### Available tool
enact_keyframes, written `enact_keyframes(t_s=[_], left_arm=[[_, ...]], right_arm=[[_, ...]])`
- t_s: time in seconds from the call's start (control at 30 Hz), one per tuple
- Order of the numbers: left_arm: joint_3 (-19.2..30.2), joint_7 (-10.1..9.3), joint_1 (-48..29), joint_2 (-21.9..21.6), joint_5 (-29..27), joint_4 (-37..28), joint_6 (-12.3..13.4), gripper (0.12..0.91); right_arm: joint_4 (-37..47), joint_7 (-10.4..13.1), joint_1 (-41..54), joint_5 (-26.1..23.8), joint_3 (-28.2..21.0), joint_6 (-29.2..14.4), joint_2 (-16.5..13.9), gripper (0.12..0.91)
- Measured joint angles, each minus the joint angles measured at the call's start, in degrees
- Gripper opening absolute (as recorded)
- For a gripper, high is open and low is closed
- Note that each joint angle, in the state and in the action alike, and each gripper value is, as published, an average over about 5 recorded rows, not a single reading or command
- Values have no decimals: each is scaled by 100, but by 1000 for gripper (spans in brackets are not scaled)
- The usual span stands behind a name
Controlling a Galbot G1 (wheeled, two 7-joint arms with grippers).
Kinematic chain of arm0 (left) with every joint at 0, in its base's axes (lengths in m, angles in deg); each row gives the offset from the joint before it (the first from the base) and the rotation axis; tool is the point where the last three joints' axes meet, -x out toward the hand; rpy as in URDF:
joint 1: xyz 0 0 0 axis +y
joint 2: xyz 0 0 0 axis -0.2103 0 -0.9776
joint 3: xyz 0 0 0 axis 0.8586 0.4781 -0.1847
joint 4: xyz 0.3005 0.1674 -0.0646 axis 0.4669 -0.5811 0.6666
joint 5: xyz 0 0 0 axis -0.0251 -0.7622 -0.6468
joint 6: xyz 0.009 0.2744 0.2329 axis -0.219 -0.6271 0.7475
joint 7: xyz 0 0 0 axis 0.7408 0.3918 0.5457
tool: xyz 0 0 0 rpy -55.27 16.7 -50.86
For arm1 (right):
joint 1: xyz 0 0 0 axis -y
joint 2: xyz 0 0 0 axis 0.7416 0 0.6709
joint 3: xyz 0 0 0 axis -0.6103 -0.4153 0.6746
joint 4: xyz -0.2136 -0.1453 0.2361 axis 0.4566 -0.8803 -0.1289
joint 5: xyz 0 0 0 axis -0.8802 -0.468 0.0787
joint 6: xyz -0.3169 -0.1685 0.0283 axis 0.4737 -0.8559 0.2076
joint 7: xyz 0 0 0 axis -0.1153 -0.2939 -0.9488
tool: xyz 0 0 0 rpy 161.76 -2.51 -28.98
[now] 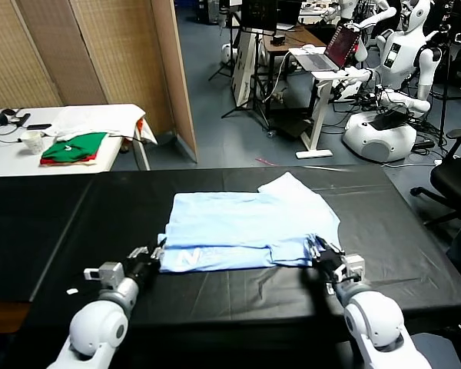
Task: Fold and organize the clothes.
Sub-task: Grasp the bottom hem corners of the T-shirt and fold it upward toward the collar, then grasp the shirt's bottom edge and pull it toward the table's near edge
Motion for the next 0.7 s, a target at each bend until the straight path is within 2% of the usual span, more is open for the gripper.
enact_keyframes(t_s=[0.3,0.4,0.53,0.63,0.7], left_arm=[[-57,7,656,133,0,421,-33,907],[-48,10,769,147,4,450,-41,907],[-40,20,837,151,7,446,-55,907],[-37,27,854,155,2,407,-69,902],[-37,40,867,155,-18,379,-91,873]], right_arm=[[11,22,-459,345,440,-97,84,905],[74,24,-461,393,492,-114,100,880],[160,10,-418,386,492,-136,150,800],[188,-7,-400,371,483,-151,171,685],[192,-13,-399,364,482,-158,173,568]])
